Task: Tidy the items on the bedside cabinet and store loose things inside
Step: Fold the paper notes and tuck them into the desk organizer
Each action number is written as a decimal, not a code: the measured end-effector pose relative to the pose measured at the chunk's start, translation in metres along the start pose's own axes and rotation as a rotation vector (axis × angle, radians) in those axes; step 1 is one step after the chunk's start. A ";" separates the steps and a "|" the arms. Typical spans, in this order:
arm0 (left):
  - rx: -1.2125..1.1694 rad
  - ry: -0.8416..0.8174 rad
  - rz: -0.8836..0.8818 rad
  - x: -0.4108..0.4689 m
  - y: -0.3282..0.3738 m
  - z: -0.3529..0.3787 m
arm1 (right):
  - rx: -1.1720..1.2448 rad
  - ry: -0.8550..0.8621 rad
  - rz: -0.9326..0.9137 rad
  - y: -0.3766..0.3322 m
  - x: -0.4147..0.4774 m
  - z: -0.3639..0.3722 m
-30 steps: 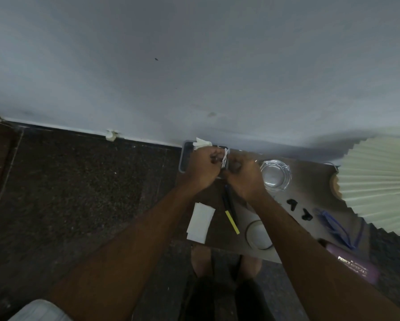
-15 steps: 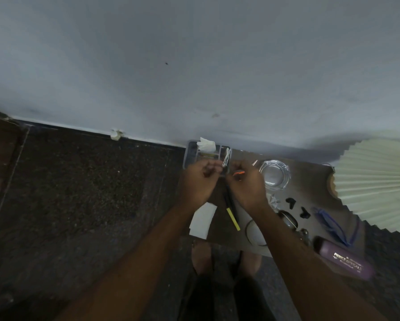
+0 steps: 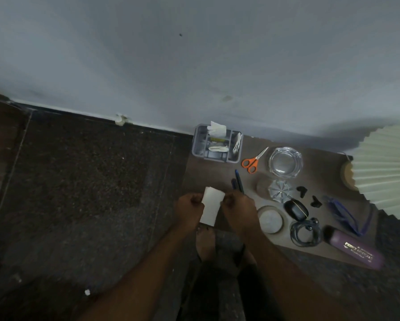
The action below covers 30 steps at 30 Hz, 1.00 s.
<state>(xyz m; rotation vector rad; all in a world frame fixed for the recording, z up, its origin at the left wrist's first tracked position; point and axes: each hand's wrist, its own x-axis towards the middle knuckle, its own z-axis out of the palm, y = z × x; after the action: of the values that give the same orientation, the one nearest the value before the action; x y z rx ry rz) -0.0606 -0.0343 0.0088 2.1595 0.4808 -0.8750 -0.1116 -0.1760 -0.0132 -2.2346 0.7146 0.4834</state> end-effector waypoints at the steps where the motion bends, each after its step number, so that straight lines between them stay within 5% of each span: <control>1: 0.022 -0.010 0.003 0.001 -0.005 0.001 | -0.042 -0.017 -0.008 0.003 -0.004 0.006; 12: 0.037 -0.051 0.021 0.017 -0.030 0.004 | -0.317 -0.072 -0.111 0.014 -0.009 0.041; 30: -0.043 0.065 -0.059 0.055 -0.039 -0.035 | -0.364 -0.126 -0.162 -0.026 0.020 0.064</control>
<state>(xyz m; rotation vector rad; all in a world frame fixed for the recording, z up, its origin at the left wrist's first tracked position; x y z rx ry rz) -0.0291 0.0206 -0.0328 2.1497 0.5930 -0.8204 -0.0879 -0.1203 -0.0527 -2.5450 0.3985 0.7121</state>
